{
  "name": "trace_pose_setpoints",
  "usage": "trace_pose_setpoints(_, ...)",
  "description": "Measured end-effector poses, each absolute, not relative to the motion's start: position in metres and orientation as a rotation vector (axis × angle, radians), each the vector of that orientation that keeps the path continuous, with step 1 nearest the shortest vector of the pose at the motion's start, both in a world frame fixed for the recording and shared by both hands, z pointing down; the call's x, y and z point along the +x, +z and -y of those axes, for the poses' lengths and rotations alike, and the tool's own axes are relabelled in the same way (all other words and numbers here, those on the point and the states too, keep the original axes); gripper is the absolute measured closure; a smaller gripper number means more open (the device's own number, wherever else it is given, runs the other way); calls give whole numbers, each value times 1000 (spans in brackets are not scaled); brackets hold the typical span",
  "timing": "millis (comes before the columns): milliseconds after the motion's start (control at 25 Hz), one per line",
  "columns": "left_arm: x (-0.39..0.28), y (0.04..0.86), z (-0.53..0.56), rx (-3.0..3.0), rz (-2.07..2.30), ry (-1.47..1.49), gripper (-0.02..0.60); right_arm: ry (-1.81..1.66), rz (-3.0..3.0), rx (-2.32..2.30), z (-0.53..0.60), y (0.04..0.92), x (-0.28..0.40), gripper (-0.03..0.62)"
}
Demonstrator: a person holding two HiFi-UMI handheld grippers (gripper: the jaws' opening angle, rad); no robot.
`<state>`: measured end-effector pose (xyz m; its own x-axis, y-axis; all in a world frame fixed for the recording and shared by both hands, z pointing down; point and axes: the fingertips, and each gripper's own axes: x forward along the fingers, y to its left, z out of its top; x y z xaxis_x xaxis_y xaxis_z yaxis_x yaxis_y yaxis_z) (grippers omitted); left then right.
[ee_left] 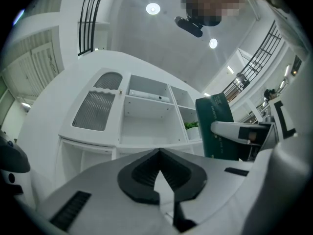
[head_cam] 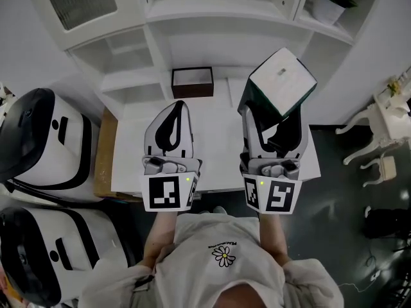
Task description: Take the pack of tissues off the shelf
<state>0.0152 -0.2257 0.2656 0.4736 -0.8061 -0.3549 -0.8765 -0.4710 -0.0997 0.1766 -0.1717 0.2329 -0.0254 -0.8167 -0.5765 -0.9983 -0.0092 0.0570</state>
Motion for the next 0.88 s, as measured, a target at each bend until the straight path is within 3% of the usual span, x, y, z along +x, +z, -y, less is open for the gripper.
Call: trace_pose_setpoints(880, 17, 274, 229, -2465, -1453, 356, 581, 599, -1935, -1905, 174, 248, 181, 198)
